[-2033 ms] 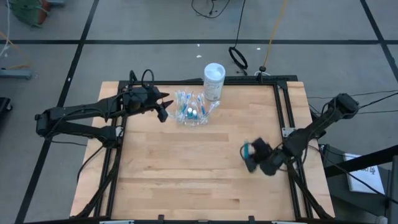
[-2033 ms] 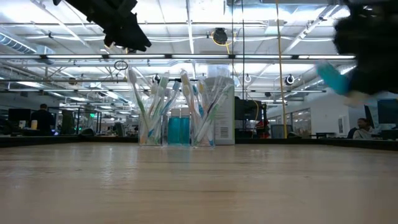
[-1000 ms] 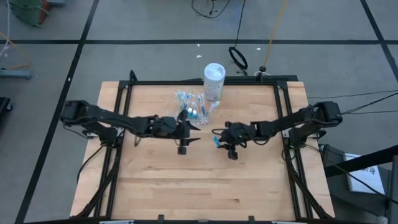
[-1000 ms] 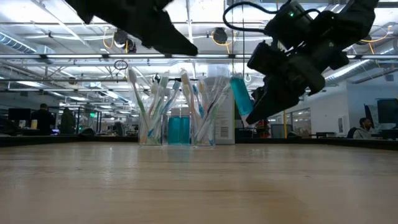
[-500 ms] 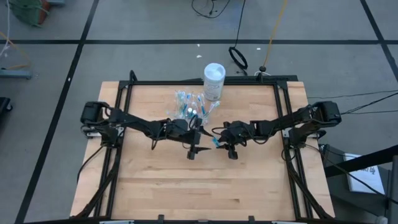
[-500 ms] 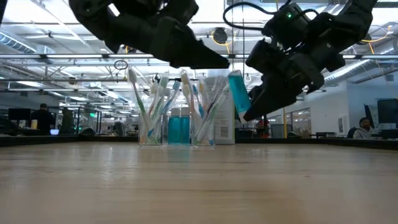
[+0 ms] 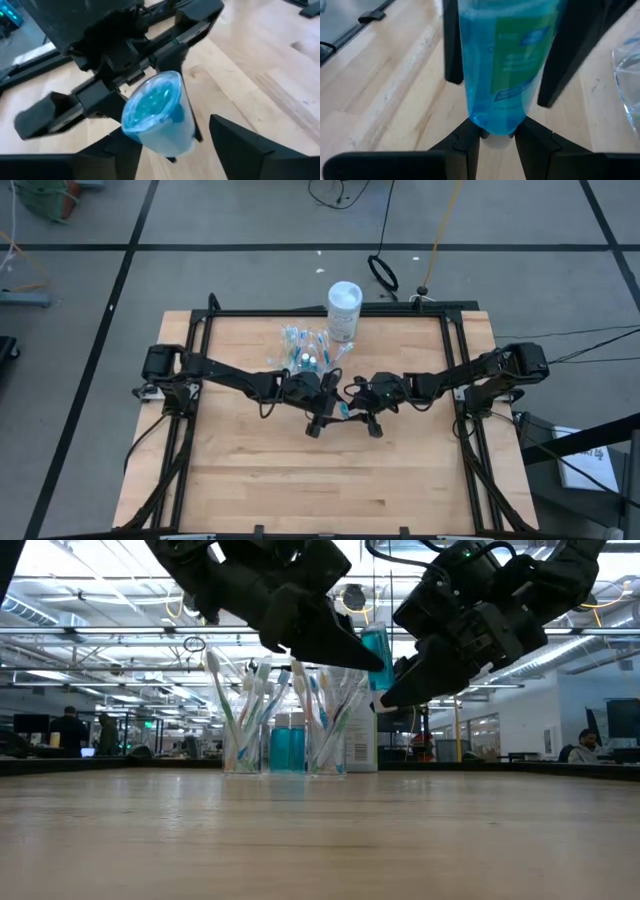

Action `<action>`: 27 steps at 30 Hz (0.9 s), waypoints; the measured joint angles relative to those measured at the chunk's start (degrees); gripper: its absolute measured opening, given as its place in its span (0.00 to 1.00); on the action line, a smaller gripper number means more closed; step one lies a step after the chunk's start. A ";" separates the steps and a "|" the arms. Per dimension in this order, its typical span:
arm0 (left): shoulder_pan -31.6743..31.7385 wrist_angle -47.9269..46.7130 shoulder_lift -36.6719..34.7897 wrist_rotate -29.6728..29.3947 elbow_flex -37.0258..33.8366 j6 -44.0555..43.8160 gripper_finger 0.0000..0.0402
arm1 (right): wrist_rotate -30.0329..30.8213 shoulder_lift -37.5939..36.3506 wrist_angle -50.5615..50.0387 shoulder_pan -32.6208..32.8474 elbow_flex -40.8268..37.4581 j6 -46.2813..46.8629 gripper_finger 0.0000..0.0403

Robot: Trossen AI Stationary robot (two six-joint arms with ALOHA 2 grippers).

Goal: Pick & Place toothbrushing station
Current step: Put the blue mouthwash into the transparent organizer

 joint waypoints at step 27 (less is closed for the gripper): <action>-0.71 0.08 -0.07 3.02 0.00 11.02 0.24 | 0.04 0.00 0.27 0.18 0.00 0.57 0.32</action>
